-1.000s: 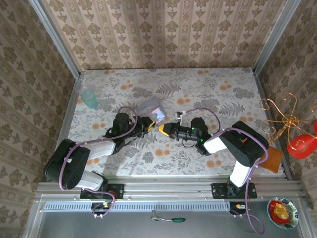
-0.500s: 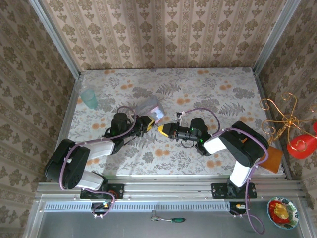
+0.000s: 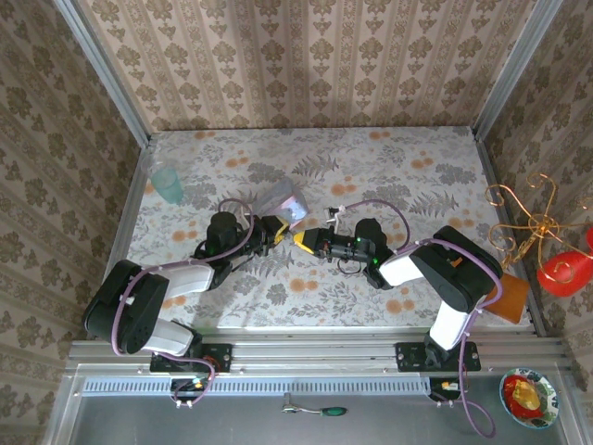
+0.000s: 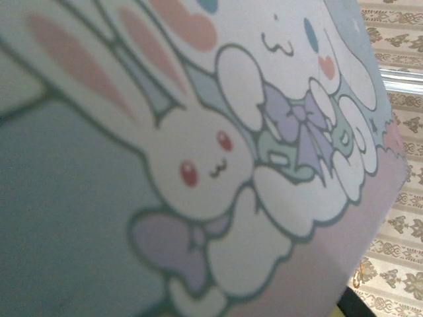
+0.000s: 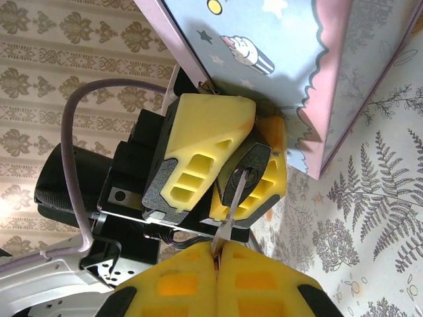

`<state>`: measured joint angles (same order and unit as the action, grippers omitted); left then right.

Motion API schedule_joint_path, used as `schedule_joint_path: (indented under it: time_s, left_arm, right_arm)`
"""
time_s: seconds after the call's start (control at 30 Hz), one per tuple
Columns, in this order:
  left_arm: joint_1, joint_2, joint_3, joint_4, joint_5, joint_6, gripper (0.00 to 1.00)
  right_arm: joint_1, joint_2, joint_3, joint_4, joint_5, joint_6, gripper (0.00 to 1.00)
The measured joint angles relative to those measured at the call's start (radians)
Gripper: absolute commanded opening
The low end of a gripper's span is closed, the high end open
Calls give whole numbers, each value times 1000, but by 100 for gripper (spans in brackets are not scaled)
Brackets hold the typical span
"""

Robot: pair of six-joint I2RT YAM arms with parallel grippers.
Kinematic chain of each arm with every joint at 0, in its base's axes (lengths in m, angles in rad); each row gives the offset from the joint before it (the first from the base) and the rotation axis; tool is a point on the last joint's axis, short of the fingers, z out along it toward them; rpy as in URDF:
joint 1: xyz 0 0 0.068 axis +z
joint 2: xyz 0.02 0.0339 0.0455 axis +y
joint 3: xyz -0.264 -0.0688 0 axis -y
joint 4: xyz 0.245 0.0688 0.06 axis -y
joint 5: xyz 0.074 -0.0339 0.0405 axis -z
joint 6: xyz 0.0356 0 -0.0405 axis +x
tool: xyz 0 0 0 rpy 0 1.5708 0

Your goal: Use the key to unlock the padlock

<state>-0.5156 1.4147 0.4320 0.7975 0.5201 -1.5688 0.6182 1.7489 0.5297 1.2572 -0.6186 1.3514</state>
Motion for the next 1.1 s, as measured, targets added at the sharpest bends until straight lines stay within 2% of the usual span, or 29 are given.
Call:
schedule_joint_path:
  time_s: [1.1]
  left_arm:
    - [-16,24,-13,44,-23,-27,9]
  right_arm:
    - [-47,75,-10,56,-58,-8,0]
